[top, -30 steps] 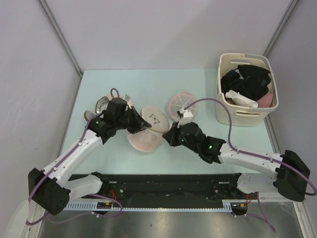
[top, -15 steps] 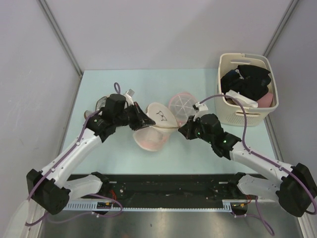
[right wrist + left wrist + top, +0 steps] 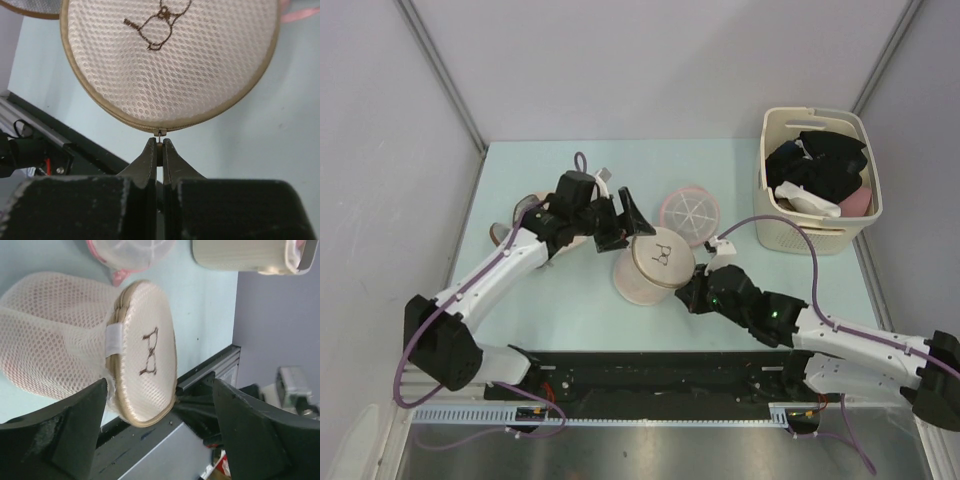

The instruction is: Unzip the laundry bag and remove the bra

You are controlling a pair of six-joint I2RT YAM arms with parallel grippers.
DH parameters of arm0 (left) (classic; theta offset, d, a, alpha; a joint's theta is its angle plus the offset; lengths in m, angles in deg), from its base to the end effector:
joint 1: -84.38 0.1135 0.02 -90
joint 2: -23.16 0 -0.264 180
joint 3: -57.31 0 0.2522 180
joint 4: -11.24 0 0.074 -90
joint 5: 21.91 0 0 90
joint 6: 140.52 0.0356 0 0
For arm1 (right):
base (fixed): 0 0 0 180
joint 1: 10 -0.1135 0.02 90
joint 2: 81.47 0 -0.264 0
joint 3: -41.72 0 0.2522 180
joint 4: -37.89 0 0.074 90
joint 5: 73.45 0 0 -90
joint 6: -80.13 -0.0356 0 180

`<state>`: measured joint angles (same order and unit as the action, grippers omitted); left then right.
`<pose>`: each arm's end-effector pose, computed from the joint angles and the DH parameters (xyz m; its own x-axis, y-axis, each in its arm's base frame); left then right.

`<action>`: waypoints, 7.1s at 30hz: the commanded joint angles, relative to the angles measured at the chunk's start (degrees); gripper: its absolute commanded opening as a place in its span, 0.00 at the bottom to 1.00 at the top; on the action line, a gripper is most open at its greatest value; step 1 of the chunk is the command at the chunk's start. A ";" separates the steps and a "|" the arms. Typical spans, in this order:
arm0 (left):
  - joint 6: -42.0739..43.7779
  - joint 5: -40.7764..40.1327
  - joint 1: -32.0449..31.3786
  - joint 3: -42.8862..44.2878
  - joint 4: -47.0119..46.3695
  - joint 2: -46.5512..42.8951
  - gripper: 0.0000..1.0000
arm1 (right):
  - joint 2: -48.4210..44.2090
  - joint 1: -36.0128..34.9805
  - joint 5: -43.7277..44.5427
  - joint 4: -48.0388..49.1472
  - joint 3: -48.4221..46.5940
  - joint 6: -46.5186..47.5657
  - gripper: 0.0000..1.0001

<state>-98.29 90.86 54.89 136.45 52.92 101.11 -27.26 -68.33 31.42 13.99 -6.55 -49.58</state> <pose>0.2528 -0.1588 0.3076 -0.9057 -0.2722 -0.3251 0.0588 0.6787 -0.7320 0.1183 0.1743 0.2476 -0.6519 0.1195 -0.7489 -0.3760 0.8067 0.4560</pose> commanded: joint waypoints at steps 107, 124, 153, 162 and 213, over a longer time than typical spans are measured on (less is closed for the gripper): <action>5.58 -2.13 2.51 -10.28 -0.23 -16.87 0.00 | 4.67 17.09 -8.09 2.13 -1.80 10.43 0.00; 9.27 3.24 2.51 -12.12 -2.07 -16.17 0.00 | 6.98 22.91 -16.72 3.37 -1.53 12.90 0.58; 11.82 2.10 4.62 -10.89 3.19 -18.19 0.99 | 13.81 -1.09 5.95 -0.33 -17.53 11.49 0.93; 8.31 0.79 5.41 -11.77 2.84 -18.01 1.00 | 23.20 -6.10 6.75 -0.95 -23.50 14.21 0.91; 15.33 9.14 9.55 -12.91 -2.27 -16.17 0.98 | 11.44 26.49 -18.29 13.11 -6.75 1.22 0.00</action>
<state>-88.63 98.72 65.16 120.69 49.75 82.54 -12.98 -48.22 18.96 23.24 -17.67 -42.06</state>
